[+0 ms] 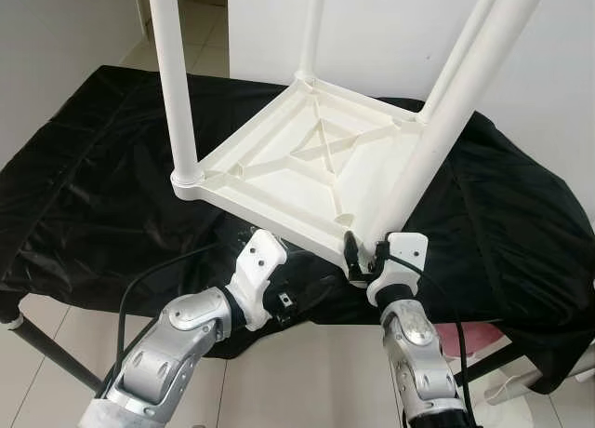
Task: Building children table
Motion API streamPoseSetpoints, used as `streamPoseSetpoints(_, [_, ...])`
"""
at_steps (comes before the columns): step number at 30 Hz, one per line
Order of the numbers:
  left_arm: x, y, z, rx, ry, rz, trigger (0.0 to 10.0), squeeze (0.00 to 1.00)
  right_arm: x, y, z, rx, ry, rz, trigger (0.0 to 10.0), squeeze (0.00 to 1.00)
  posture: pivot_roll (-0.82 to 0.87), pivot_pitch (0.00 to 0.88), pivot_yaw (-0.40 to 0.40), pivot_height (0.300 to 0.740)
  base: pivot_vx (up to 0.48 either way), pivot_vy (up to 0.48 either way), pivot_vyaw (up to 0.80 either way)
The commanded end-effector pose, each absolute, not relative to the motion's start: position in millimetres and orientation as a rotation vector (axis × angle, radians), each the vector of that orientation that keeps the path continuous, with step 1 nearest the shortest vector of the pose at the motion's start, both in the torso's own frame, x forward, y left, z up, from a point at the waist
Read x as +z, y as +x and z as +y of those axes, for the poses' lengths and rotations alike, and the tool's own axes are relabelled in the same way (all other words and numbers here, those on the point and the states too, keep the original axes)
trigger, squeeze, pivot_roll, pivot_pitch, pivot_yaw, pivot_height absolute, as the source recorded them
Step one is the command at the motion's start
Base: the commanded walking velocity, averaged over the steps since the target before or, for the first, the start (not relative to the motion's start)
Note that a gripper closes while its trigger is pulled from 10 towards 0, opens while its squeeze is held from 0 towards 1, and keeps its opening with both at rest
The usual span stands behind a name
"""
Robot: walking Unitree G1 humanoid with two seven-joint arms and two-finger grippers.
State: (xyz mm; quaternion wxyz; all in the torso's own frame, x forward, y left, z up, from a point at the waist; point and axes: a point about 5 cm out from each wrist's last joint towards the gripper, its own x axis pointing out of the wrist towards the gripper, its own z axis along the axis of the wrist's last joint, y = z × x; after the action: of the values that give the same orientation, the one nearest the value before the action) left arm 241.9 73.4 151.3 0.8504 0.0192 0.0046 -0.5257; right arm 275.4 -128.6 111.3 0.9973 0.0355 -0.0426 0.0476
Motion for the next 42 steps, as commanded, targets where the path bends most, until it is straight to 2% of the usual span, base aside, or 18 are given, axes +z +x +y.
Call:
streamPoseSetpoints(1, [150.9, 240.9, 73.2, -1.084, 0.049, 0.004, 10.0, 0.00, 113.5, 274.1, -129.5, 0.104, 0.076, -0.104, 10.0, 1.00, 0.01, 0.017, -0.108, 0.740, 0.000, 0.000, 0.00])
streamPoseSetpoints(3, [153.1, 244.4, 74.8, -1.055, 0.034, -0.006, 10.0, 0.00, 115.5, 272.4, -138.6, 0.185, 0.061, -0.120, 10.0, 1.00, 0.01, 0.021, -0.122, 0.740, 0.000, 0.000, 0.00])
streamPoseSetpoints(6, [153.8, 245.4, 75.4, -1.049, 0.031, -0.009, 10.0, 0.00, 115.6, 272.2, -141.4, 0.202, 0.052, -0.122, 10.0, 1.00, 0.01, 0.021, -0.122, 0.740, 0.000, 0.000, 0.00])
streamPoseSetpoints(7, [154.1, 245.4, 76.5, -1.046, 0.031, -0.009, 10.0, 0.00, 115.7, 272.2, -145.7, 0.226, 0.039, -0.126, 10.0, 0.00, 0.01, 0.021, -0.128, 0.740, 0.000, 0.000, 0.00])
streamPoseSetpoints(17, [151.0, 245.5, 82.9, -1.055, 0.062, 0.017, 10.0, 0.00, 115.6, 281.7, -162.8, 0.477, -0.016, -0.115, 10.0, 0.00, 0.02, 0.017, -0.121, 0.740, 0.000, 0.000, 0.00])
streamPoseSetpoints(24, [151.7, 245.1, 82.2, -1.065, 0.065, 0.021, 10.0, 0.00, 113.2, 297.2, -158.9, 0.637, -0.050, -0.071, 10.0, 0.00, 0.03, 0.017, -0.113, 0.740, 0.000, 0.000, 0.00])
streamPoseSetpoints(32, [152.1, 245.2, 83.1, -1.067, 0.071, 0.023, 10.0, 0.00, 112.0, 316.6, -151.0, 0.686, -0.086, -0.056, 10.0, 0.00, 0.04, 0.015, -0.109, 0.740, 0.000, 0.000, 0.00])
streamPoseSetpoints(33, [152.0, 244.9, 83.0, -1.067, 0.070, 0.023, 10.0, 0.00, 111.9, 318.0, -150.4, 0.690, -0.090, -0.057, 5.1, 0.00, 0.04, 0.015, -0.110, 0.740, 0.000, 0.000, 0.00])
streamPoseSetpoints(34, [152.0, 244.8, 82.9, -1.067, 0.070, 0.023, 10.0, 0.00, 111.9, 318.8, -150.1, 0.692, -0.092, -0.057, 5.1, 0.00, 0.04, 0.015, -0.110, 0.740, 0.000, 0.000, 0.00])
streamPoseSetpoints(35, [152.3, 244.7, 83.1, -1.068, 0.070, 0.023, 10.0, 0.00, 112.3, 319.9, -150.0, 0.693, -0.090, -0.057, 0.0, 0.00, 0.05, 0.018, -0.112, 0.740, 0.000, 0.000, 0.00])
streamPoseSetpoints(42, [152.2, 244.1, 85.0, -1.064, 0.071, 0.026, 10.0, 0.00, 109.6, 319.9, -152.1, 0.713, -0.078, -0.060, 0.0, 0.00, 0.05, 0.026, -0.116, 0.740, 0.000, 0.000, 0.00])
